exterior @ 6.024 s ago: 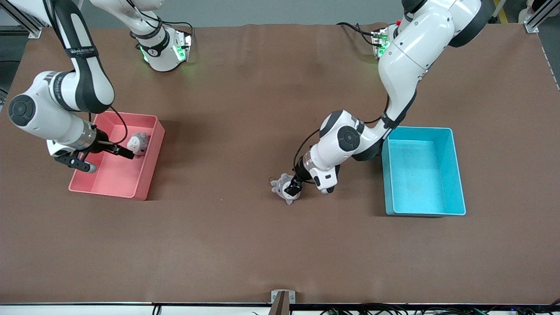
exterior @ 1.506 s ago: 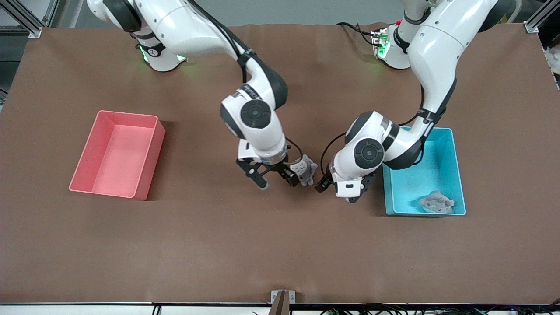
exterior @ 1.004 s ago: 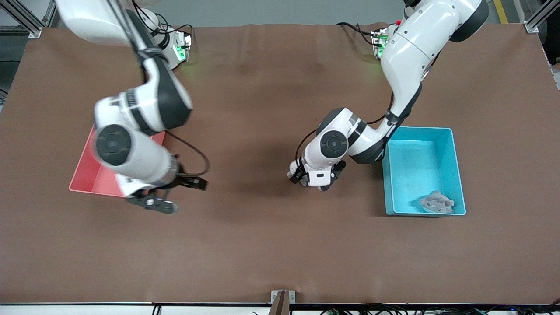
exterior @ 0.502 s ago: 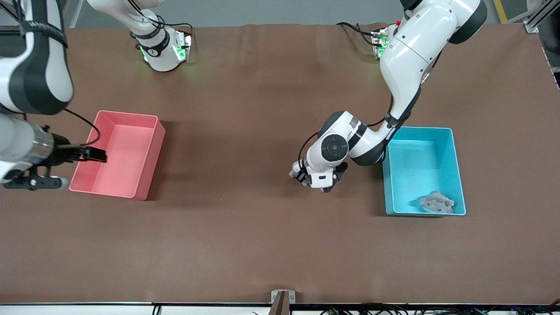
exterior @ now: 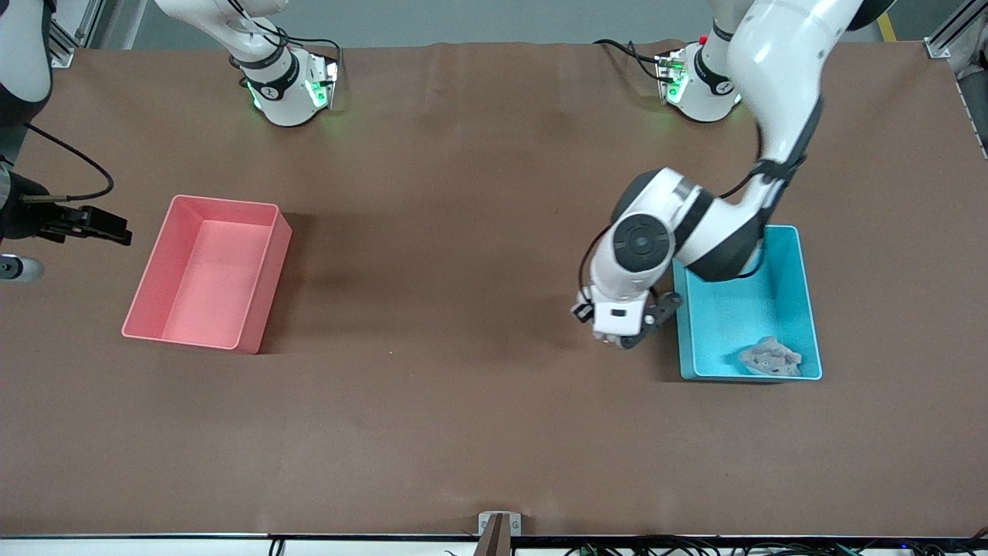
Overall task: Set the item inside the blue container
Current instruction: 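Lower the Totoro into the blue box and open the left gripper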
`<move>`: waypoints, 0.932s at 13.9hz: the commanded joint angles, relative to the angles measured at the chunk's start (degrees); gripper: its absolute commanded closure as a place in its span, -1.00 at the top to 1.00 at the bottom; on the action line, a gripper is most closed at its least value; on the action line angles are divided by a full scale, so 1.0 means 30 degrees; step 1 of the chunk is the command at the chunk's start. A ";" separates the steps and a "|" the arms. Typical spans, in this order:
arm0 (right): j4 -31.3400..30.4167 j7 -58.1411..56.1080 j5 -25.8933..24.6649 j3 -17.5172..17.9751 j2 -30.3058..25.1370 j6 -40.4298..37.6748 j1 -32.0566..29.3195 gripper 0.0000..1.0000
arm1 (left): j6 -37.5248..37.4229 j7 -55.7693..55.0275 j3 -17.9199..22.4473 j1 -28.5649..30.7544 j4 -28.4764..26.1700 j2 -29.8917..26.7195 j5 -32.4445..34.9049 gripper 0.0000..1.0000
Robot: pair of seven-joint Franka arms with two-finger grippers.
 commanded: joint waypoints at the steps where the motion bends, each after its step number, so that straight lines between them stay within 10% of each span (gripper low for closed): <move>1: -0.1020 0.0132 -0.0380 0.1628 -0.1266 -0.0021 -0.1248 1.00 | -0.2307 0.4157 -0.0093 0.1704 -0.0846 -0.2053 0.0027 -1.00; 6: -0.1139 0.0162 -0.0380 0.1923 -0.1826 -0.0402 -0.1367 1.00 | -0.2930 0.7129 -0.0064 0.5482 -0.2603 -0.2732 0.0261 -0.96; 7: -0.1081 0.0162 -0.0380 0.1923 -0.1855 -0.0519 -0.1308 1.00 | -0.2902 0.7655 -0.0064 0.5984 -0.2750 -0.2674 0.0261 -0.54; 8: -0.0965 0.0162 -0.0380 0.1894 -0.1855 -0.0694 -0.1308 1.00 | -0.2901 0.7748 -0.0064 0.6279 -0.2838 -0.2644 0.0261 0.48; 9: -0.0847 0.0104 -0.0380 0.1923 -0.1884 -0.0782 -0.1308 1.00 | -0.2901 0.7835 -0.0064 0.6659 -0.2926 -0.2731 0.0261 0.99; 13: -0.0058 0.0074 -0.0351 0.1952 -0.2119 -0.1632 -0.1308 1.00 | -0.2989 0.9149 -0.0064 0.6896 -0.2461 -0.4600 0.0058 1.00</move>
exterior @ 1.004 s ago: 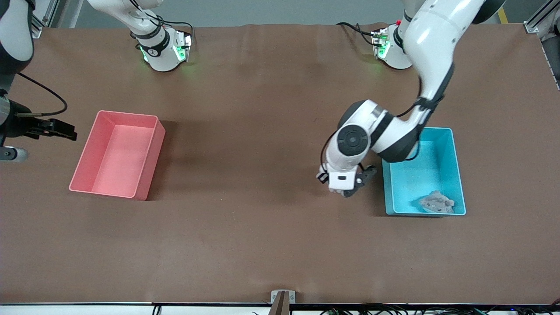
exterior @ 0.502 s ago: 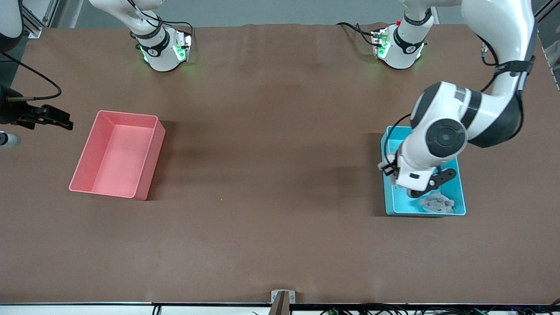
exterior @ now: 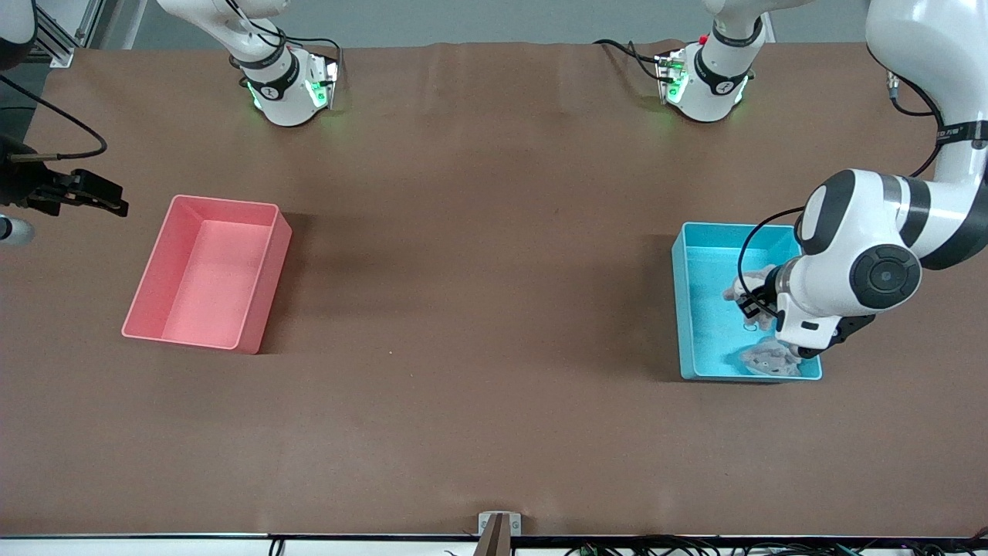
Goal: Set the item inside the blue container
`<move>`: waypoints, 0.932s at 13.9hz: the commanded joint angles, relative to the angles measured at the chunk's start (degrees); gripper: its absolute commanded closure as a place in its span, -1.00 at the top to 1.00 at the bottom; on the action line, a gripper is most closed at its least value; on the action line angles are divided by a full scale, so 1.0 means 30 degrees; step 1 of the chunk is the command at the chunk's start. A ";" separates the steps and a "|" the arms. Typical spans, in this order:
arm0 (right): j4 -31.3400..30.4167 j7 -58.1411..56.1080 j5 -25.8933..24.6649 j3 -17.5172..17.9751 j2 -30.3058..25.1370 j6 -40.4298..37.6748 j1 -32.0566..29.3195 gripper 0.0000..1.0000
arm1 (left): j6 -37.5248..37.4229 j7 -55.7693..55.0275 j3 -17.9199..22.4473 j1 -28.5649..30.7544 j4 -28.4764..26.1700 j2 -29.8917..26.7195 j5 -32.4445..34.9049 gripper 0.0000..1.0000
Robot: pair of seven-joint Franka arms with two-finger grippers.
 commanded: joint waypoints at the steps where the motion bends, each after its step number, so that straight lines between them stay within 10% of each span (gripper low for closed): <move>1: 0.0501 0.0175 -0.0365 0.0448 -0.0529 -0.0339 -0.0441 1.00 | -0.0219 0.1715 -0.0125 0.0266 0.0221 -0.2256 -0.0012 1.00; 13: 0.0979 0.0029 -0.0102 0.0448 -0.0935 -0.2947 0.0143 1.00 | -0.6368 1.0620 -0.0009 0.0357 0.3622 -0.7266 -0.1038 1.00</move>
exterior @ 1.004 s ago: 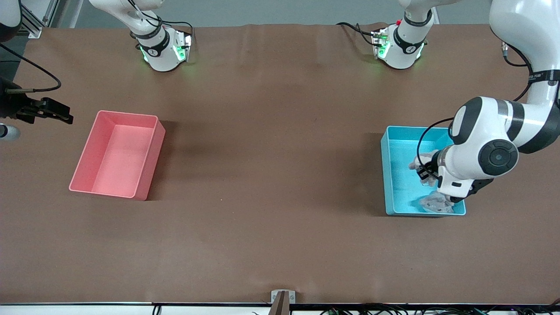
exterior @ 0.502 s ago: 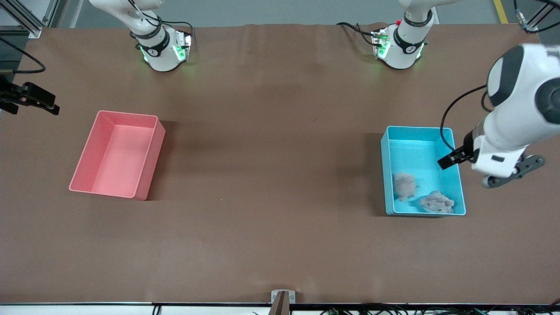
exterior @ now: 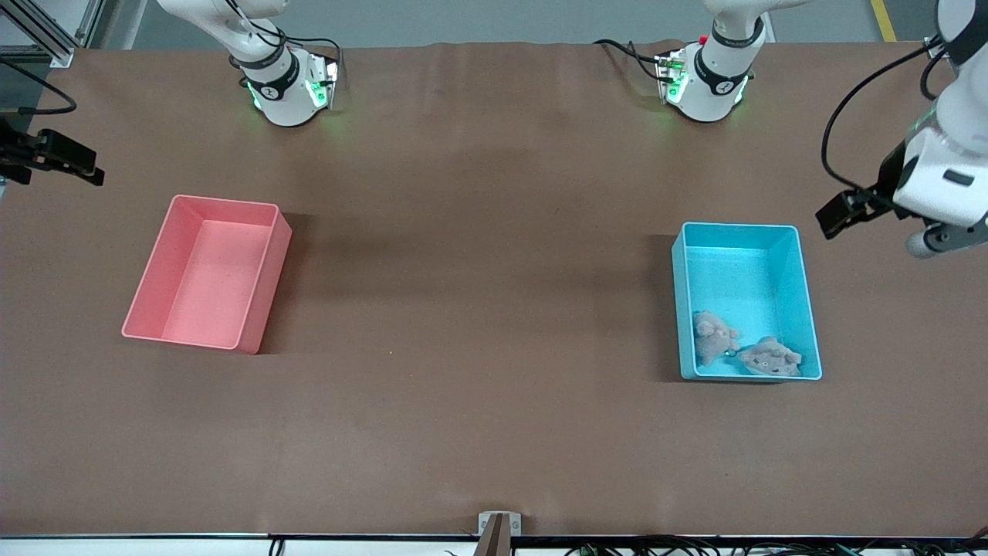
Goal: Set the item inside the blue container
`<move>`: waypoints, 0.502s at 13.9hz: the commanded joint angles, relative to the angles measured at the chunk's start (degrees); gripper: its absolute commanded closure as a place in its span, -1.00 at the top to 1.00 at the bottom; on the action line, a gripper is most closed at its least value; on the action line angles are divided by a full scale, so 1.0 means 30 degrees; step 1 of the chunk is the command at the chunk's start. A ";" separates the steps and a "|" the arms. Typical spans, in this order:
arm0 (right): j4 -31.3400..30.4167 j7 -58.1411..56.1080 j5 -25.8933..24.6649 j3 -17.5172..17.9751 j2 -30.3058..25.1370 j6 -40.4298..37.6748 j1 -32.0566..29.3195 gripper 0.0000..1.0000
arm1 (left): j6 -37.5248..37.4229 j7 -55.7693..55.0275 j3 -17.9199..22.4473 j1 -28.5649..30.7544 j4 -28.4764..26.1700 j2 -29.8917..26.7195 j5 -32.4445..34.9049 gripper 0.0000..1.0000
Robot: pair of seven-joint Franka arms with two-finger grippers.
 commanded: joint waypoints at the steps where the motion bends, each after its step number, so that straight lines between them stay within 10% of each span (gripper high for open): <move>1: -0.1547 0.0033 -0.0127 0.0204 -0.1292 0.0067 0.0185 1.00 | -0.0959 0.2522 0.0074 0.0090 -0.0061 -0.1492 -0.0597 1.00; 7: -0.3604 0.0062 -0.0098 0.0174 -0.3406 0.1007 0.0097 1.00 | -0.1282 0.3115 0.4174 -0.3103 -0.2957 -0.4218 -0.3379 1.00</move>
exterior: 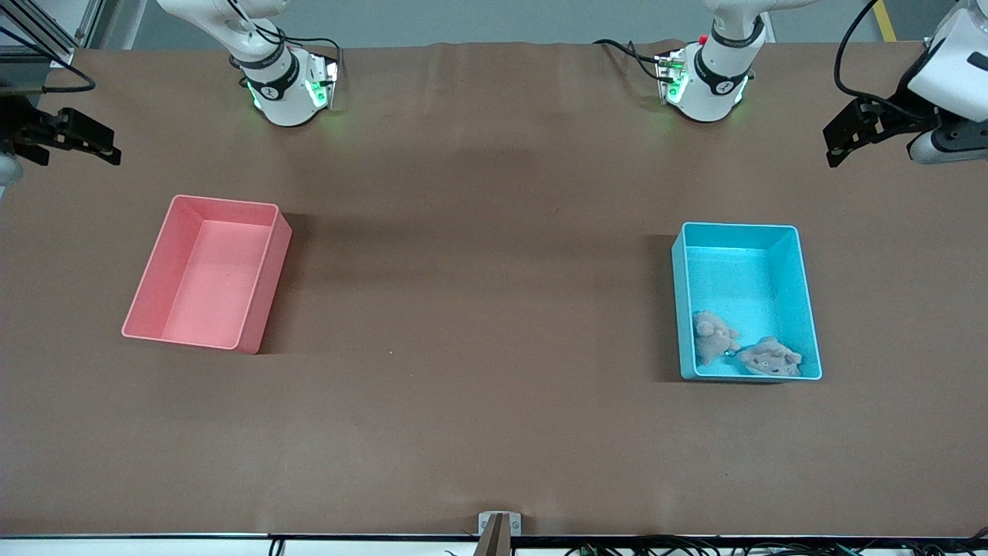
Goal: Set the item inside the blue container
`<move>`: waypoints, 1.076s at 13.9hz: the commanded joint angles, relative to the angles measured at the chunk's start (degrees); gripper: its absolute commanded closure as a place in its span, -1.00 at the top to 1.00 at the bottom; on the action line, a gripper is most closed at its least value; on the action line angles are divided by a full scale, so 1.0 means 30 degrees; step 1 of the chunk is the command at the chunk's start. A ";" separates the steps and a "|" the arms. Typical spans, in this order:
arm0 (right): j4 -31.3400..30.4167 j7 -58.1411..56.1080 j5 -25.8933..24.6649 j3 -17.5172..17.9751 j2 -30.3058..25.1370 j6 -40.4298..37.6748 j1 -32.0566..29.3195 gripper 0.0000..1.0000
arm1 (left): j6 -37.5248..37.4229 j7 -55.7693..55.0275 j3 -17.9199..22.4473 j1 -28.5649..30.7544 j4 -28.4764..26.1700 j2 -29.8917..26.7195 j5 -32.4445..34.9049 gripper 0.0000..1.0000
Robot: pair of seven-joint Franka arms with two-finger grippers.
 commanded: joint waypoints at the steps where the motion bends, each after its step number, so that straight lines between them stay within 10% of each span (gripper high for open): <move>1: -0.1385 0.0062 -0.0098 0.0039 -0.1461 0.0548 -0.0079 1.00 | 0.0101 0.0384 0.1031 -0.0738 -0.2062 -0.1460 -0.0900 1.00; 15: -0.1268 0.0645 0.1218 -0.0078 -0.1873 0.1369 -0.0578 1.00 | 0.0658 0.0442 0.2760 -0.2205 -0.2125 -0.1462 -0.0901 1.00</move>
